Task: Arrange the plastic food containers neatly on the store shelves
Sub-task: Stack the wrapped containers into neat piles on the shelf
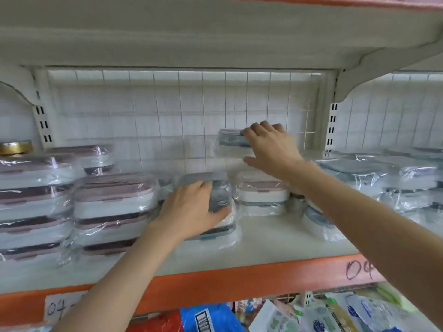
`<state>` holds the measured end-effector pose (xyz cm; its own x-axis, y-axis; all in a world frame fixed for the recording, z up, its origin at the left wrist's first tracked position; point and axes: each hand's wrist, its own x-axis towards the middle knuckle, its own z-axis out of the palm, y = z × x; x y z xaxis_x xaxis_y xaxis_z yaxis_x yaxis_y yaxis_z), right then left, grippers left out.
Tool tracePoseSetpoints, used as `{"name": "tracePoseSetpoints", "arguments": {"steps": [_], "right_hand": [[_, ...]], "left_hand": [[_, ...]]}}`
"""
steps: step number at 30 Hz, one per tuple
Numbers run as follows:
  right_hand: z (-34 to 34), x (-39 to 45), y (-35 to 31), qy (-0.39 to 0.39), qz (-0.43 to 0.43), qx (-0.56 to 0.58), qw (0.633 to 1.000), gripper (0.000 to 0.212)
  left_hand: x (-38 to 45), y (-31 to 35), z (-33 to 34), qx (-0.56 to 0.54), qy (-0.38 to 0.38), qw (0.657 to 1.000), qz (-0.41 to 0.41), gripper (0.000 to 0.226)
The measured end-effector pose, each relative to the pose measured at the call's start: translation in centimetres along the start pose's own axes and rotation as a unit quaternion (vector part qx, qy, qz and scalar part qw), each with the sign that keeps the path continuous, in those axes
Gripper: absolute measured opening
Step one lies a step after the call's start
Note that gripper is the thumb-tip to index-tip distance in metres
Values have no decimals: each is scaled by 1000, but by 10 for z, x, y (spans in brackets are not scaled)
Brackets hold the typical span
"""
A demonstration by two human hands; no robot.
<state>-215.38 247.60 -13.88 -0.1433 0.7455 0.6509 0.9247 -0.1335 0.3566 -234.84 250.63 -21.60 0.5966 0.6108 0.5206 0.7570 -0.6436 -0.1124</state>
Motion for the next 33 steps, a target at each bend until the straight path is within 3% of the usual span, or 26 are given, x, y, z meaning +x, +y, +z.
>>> {"name": "tracePoseSetpoints", "arguments": {"steps": [4, 7, 9, 12, 21, 30, 33], "right_hand": [[-10, 15, 2, -56, -35, 14, 998, 47], [-9, 0, 6, -46, -54, 67, 995, 48], [-6, -10, 2, -32, -71, 100, 992, 49], [5, -21, -8, -34, -66, 92, 993, 43], [32, -5, -2, -111, 87, 87, 986, 48], [30, -21, 8, -190, 56, 95, 976, 53], [10, -14, 27, -203, 41, 97, 974, 43]], "left_hand": [[9, 9, -11, -24, -38, 996, -71, 60], [14, 8, -18, -104, -36, 985, -133, 51], [13, 4, -20, -156, -18, 972, -176, 39], [7, 10, -17, -150, 14, 967, -206, 11], [6, 23, -19, -126, -26, 971, -202, 8], [24, 26, -27, -42, -92, 981, -168, 7], [37, 31, -34, -64, -93, 983, -147, 6]]}}
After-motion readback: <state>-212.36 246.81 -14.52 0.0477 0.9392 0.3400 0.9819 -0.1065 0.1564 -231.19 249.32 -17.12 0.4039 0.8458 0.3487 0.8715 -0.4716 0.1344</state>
